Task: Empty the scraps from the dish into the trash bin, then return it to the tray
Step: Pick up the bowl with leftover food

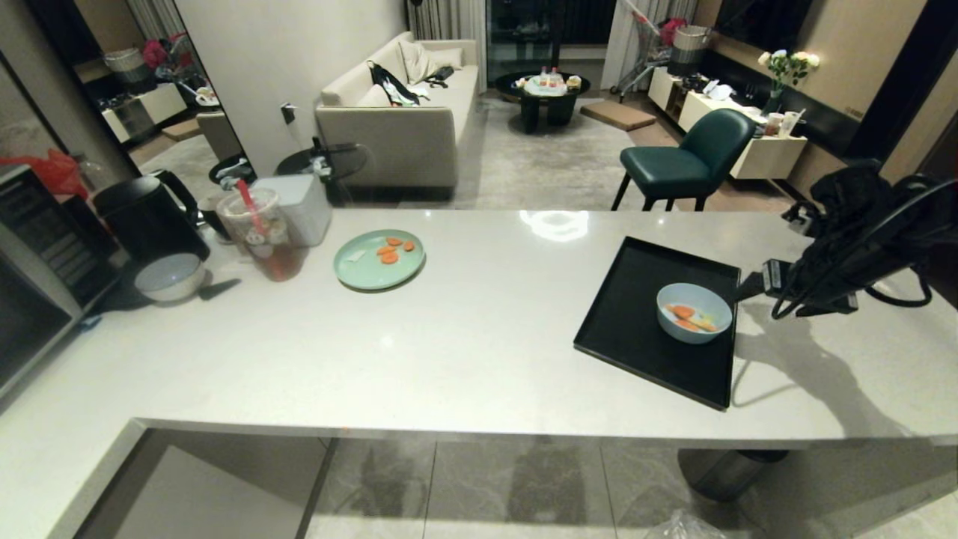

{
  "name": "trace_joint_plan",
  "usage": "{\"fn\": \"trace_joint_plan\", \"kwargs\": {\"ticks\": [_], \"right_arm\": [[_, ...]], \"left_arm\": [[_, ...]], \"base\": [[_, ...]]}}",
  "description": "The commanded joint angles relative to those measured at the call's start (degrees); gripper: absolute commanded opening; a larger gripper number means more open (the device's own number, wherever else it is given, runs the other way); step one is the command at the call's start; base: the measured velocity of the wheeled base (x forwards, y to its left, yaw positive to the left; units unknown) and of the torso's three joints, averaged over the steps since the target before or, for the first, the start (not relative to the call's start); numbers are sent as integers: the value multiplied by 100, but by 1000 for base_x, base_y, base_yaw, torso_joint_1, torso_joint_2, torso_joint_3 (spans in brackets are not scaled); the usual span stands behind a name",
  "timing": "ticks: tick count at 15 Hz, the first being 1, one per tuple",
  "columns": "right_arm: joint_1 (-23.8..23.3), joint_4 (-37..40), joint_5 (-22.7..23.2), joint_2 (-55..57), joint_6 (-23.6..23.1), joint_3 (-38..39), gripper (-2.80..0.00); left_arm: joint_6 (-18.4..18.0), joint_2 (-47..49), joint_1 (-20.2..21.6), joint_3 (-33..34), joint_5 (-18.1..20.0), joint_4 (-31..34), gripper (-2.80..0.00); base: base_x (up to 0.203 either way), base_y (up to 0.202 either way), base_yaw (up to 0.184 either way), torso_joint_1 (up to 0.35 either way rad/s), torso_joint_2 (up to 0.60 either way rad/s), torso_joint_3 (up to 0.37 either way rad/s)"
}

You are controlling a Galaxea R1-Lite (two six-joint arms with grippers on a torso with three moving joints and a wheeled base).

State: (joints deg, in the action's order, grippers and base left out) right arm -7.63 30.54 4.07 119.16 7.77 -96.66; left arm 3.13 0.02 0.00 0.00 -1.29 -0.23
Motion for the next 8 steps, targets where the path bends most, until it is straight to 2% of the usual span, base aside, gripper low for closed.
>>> {"fn": "trace_joint_plan", "kwargs": {"ticks": [1, 8], "right_arm": [[-123, 13, 6, 126, 14, -2, 0], [-155, -136, 6, 653, 196, -269, 0]], "left_arm": [[3, 6, 0, 0, -3, -3, -280], [3, 6, 0, 0, -3, -3, -280]], "base": [[0, 0, 0, 0, 0, 0], [0, 0, 0, 0, 0, 0]]}}
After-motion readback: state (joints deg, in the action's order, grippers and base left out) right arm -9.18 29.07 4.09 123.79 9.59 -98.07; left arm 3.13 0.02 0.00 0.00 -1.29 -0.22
